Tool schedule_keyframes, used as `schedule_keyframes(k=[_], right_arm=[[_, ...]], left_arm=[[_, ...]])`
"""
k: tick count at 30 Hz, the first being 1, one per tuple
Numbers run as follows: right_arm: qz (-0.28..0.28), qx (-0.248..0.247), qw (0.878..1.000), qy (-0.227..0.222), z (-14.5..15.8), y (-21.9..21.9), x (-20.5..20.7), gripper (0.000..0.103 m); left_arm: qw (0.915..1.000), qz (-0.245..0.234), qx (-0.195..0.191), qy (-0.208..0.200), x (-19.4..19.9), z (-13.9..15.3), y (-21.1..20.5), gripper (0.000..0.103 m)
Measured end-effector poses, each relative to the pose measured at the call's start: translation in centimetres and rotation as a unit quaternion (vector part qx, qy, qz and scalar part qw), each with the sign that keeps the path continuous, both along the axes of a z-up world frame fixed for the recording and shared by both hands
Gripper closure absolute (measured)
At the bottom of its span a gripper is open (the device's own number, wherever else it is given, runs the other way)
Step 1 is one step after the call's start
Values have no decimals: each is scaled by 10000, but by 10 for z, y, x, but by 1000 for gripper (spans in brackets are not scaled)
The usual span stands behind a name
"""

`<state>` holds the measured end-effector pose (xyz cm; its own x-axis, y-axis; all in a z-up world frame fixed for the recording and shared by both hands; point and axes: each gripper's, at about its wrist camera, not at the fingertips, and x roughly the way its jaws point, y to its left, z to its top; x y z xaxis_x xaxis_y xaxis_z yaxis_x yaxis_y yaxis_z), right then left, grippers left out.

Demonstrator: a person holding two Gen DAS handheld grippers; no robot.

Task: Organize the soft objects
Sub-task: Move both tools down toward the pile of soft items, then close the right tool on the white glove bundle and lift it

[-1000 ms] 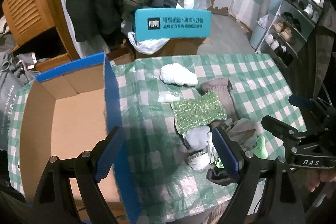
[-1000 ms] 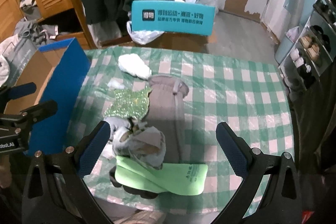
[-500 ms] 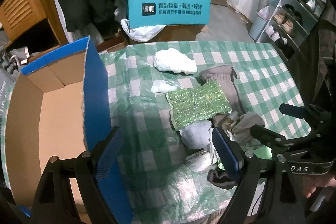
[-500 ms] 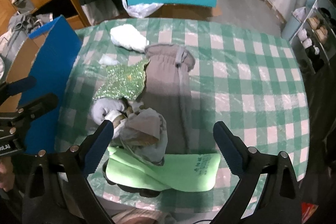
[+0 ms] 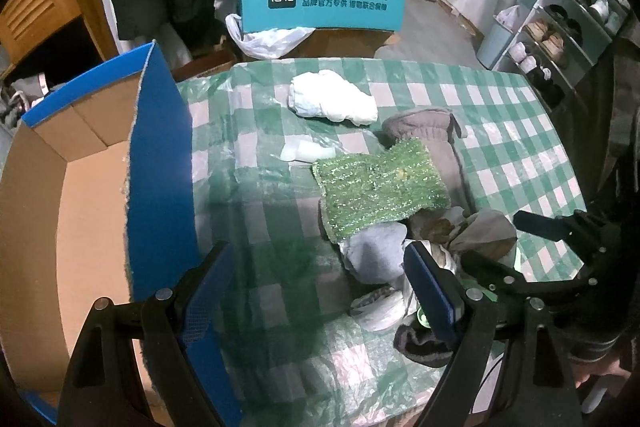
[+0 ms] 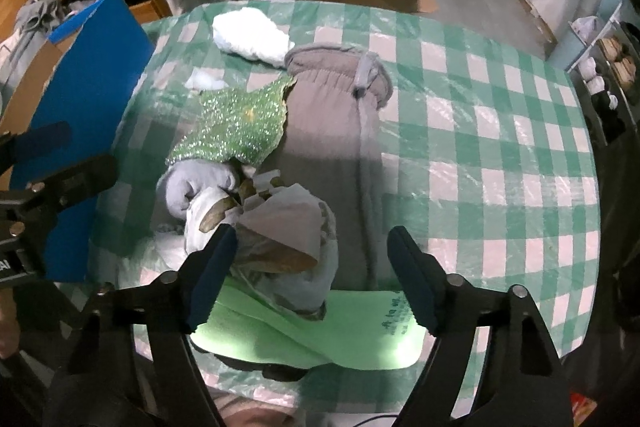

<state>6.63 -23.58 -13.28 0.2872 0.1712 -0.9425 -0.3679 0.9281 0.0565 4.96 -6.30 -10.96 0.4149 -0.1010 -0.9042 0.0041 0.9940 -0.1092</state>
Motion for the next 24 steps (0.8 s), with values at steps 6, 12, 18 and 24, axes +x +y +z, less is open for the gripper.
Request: schedule_keyframes(k=[6,12,18,24], right_arm=[[135,99,9999,46,-3,1,0,66],[47,320,9995,-57,9,-9,0,81],[-121,542,9984,-86,17,-22,5,87],[-305,712,9970,88,13,-29,8,62]], left_arm=[[9999,-108,58,3,6,-4,-6,16],[9997,-173,151,19,14,-9,-11,16],[10000,-35,4,64,17,-11,-8,16],[10000,-55,20,59,21,-11,-11,16]])
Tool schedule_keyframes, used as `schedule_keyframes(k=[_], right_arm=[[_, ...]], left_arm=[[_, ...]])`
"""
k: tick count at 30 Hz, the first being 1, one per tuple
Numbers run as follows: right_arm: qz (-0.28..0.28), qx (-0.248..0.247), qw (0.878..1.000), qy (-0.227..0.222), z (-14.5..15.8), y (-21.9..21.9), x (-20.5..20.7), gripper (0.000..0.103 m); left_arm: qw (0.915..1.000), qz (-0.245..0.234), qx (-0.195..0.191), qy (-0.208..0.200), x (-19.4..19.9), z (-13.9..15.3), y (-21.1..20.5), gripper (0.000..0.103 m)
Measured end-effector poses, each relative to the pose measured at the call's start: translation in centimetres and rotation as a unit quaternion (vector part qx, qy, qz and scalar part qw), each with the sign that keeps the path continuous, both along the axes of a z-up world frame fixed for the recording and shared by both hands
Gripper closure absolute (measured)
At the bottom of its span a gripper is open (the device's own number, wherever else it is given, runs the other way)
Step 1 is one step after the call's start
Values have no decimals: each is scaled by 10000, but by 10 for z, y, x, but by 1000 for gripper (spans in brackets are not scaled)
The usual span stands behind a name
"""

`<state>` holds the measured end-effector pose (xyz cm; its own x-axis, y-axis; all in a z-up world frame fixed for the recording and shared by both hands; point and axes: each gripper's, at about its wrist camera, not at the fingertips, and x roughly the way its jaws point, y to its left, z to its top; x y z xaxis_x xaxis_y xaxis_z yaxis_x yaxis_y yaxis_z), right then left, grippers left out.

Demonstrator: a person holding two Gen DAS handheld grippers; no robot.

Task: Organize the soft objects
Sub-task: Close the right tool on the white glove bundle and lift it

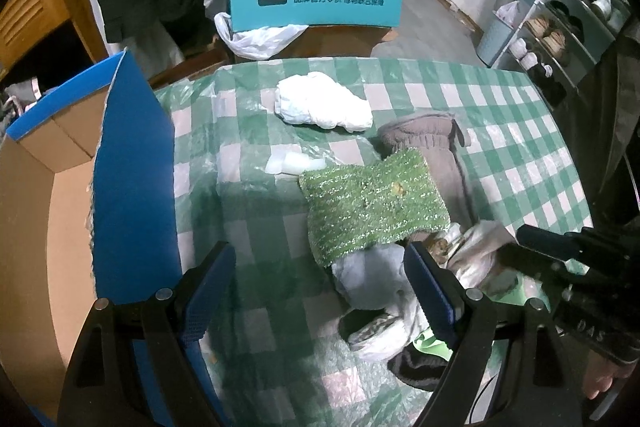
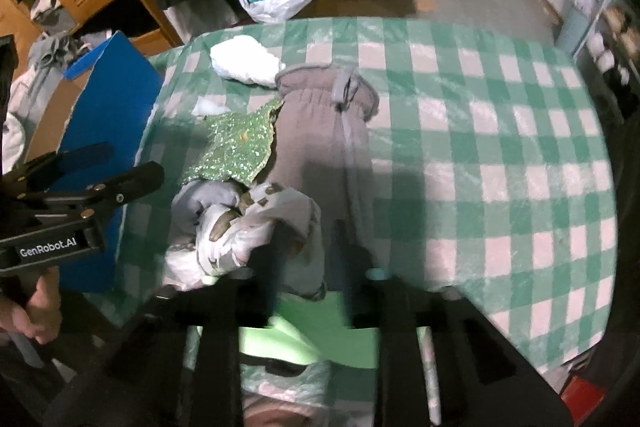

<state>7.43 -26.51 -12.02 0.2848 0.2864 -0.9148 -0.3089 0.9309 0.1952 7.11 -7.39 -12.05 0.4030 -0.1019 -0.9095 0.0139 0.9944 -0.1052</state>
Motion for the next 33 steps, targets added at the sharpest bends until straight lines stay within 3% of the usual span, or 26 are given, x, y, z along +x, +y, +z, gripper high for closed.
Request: schedule_keyframes(k=[1,2,16,19,22,33], right_arm=[[-35,-3,10000,-19,-1,-1,0,48],[-44,-21,10000,-45,-2,-1,-1,46],[375,43,9993,85,-18,23,1,46],[507,10,9987,34,-19,28,-1,72],[614,-73,9981,-68,-17,31,-4,89],[174,210,9988,-409,15,-5,-2,95]], left_arm=[[10000,-14,2,9,1,-1,-1,16],[10000,-24,0,14,1,-1,-1,16],[9998,-74,113,143,4,-11,0,16],[9998,-53,99,149,4,-12,2,16],[9999,-13,59,159,6,-12,4,16],[9998,29,8,198,14,-14,2,16]])
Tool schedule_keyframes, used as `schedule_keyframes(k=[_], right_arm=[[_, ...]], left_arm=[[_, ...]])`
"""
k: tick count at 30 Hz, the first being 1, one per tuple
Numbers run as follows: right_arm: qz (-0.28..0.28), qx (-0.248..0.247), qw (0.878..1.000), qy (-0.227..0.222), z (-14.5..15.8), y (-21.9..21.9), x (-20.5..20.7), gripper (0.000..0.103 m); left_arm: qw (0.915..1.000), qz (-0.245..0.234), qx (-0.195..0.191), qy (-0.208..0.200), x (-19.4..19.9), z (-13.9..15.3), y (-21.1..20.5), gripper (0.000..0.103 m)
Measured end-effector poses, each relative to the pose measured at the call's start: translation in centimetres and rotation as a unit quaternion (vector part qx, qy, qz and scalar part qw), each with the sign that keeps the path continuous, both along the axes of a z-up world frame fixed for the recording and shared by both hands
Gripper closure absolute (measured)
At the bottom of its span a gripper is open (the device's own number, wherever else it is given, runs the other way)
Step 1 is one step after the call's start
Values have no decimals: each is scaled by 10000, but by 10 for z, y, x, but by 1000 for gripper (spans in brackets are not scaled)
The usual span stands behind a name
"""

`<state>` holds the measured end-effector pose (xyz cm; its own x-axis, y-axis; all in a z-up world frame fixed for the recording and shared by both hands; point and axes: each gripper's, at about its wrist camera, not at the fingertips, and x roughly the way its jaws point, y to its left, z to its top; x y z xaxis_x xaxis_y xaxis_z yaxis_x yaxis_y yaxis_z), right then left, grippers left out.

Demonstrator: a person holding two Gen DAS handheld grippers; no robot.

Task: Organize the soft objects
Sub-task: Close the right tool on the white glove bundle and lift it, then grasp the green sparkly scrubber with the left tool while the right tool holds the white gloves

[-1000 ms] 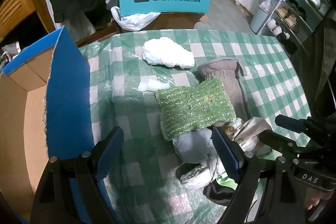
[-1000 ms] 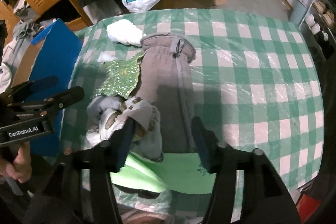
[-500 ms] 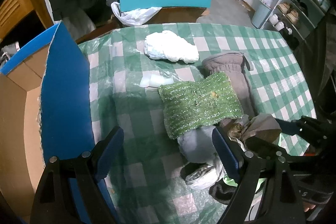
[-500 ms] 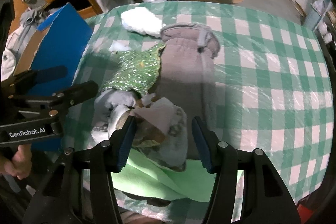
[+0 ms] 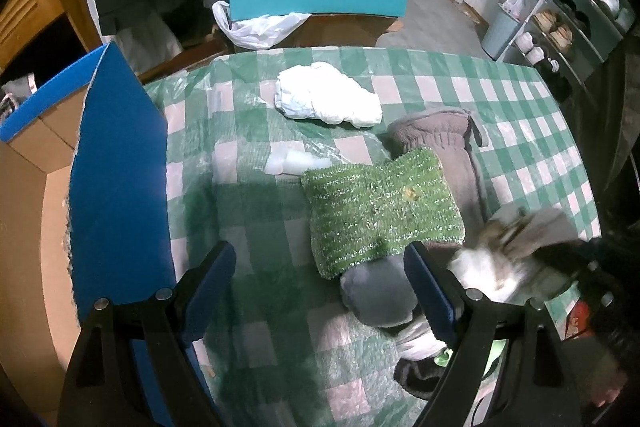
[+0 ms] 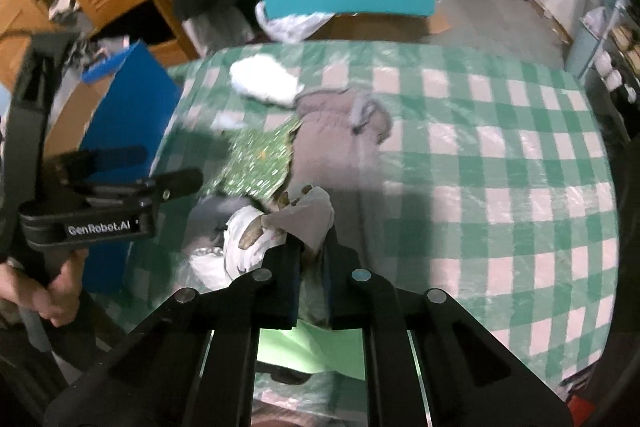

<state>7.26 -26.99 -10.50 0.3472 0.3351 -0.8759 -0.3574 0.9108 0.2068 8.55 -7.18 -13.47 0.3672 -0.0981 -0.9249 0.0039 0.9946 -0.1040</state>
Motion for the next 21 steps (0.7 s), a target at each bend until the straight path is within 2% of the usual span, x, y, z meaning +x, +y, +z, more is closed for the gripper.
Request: schedule_keyframes(k=[5,12,21], right_arm=[[-516,-8,9986,-83,10,-31,12,95],[-1030,76,9946,-106,15,-61,22,96],[-1108,178,9936,-88,13,-71,23,96]], left_arm=[[10000,-66,0,19,1,-2,-4,16],[9988,-465,146,-5,0,-5,-23,16],[9889,-1169,913,-77,3,-21,-58,16]])
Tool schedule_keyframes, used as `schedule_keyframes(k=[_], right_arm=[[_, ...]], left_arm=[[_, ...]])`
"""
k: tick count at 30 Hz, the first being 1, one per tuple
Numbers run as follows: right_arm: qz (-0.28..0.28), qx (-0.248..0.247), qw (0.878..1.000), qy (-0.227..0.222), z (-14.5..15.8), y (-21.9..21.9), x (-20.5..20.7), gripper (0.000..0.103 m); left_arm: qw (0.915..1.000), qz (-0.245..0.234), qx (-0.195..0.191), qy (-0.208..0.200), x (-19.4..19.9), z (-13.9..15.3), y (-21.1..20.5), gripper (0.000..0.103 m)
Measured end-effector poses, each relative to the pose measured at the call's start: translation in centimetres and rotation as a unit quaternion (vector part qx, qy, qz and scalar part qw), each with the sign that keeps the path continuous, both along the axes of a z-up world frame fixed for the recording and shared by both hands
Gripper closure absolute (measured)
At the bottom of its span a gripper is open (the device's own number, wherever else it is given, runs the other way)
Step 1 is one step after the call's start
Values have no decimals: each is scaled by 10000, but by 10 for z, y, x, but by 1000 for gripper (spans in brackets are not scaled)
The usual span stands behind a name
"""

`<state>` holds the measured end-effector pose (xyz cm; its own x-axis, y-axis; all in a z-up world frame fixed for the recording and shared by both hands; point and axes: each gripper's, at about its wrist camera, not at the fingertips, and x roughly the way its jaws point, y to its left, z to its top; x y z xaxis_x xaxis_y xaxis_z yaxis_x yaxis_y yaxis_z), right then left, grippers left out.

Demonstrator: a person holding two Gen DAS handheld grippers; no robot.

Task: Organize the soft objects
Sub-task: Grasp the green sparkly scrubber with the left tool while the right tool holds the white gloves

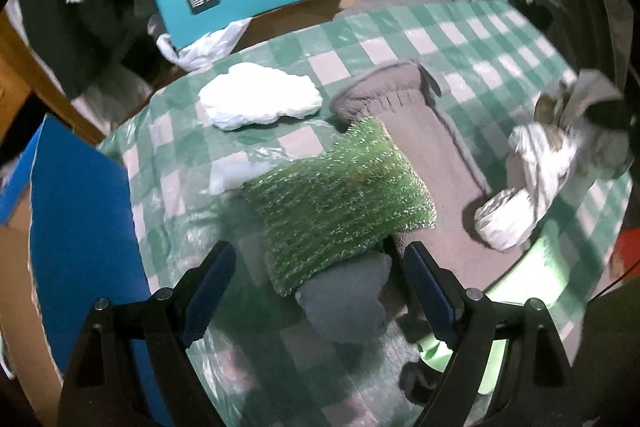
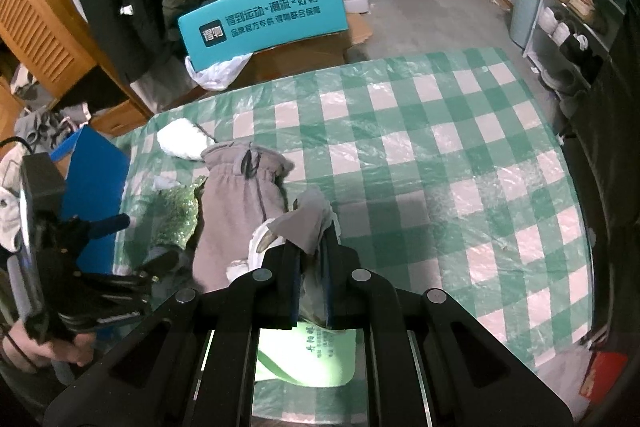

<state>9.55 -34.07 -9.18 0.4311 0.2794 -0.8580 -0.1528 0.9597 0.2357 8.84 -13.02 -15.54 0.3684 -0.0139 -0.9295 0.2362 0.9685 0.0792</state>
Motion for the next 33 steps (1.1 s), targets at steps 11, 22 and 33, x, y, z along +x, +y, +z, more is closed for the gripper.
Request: schedule_keyframes(k=[11,22,33], right_arm=[[7,80,10000,51,-2,-2,5,95],[105,29,9999,-23,1,6,5,95],[130,68,9994,-311,22,11,0,95]], left_arm=[[9991,161,-377,-66,14,-12,-2,36],[9964,351,-776,-28,14,-5,9,95],[9879,531,-1426,-284,4,35,29,96]])
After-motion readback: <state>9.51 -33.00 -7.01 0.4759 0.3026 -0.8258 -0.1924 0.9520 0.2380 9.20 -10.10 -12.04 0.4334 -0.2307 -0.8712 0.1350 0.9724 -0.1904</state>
